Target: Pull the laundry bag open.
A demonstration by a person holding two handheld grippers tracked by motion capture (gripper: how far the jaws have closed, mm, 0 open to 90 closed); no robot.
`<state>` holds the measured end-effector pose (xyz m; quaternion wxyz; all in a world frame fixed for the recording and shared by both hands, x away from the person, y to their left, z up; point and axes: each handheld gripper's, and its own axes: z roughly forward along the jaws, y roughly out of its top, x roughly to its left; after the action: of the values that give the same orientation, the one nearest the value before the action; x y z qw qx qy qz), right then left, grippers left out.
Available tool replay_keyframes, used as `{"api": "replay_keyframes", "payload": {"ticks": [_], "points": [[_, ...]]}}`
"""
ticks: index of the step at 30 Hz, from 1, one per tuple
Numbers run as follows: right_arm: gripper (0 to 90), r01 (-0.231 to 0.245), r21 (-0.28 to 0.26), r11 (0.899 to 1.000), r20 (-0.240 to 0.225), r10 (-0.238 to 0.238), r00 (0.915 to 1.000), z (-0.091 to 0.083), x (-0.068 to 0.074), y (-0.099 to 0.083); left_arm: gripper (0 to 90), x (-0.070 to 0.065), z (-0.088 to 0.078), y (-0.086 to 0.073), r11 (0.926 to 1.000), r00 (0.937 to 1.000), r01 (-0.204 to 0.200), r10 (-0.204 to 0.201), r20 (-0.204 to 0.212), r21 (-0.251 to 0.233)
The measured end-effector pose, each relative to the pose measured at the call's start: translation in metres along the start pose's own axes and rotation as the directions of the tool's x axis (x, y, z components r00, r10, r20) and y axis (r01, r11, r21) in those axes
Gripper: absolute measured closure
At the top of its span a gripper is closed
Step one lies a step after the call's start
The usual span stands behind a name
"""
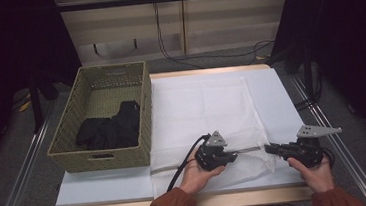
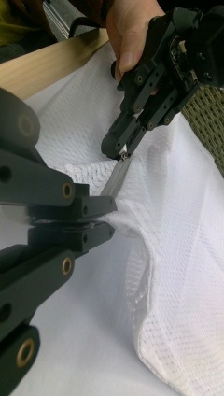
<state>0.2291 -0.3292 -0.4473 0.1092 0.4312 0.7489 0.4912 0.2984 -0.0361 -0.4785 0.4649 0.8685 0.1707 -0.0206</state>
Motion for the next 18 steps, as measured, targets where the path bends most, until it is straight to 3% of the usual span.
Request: {"api": "replay_keyframes", "payload": {"ticks": [9, 13, 18], "points": [[87.5, -0.007, -0.001, 1.0, 0.0, 0.007, 1.0, 0.0003, -0.001, -0.0005, 86.4, 0.0028, -0.0056, -0.0033, 0.9999, 0.9999, 0.015, -0.015, -0.006, -0.001], [87.4, -0.011, 0.0, 1.0, -0.006, 0.011, 0.9999, -0.0006, -0.0019, -0.0006, 86.3, 0.0034, -0.0075, -0.0052, 0.9993, 0.9997, 0.024, -0.025, -0.001, -0.027], [87.4, -0.01, 0.0, 1.0, -0.008, 0.01, 0.9999, -0.0004, -0.0019, -0.0004, 86.4, 0.0054, -0.0112, -0.0053, 0.9997, 0.9998, 0.013, -0.013, -0.014, -0.019]]}}
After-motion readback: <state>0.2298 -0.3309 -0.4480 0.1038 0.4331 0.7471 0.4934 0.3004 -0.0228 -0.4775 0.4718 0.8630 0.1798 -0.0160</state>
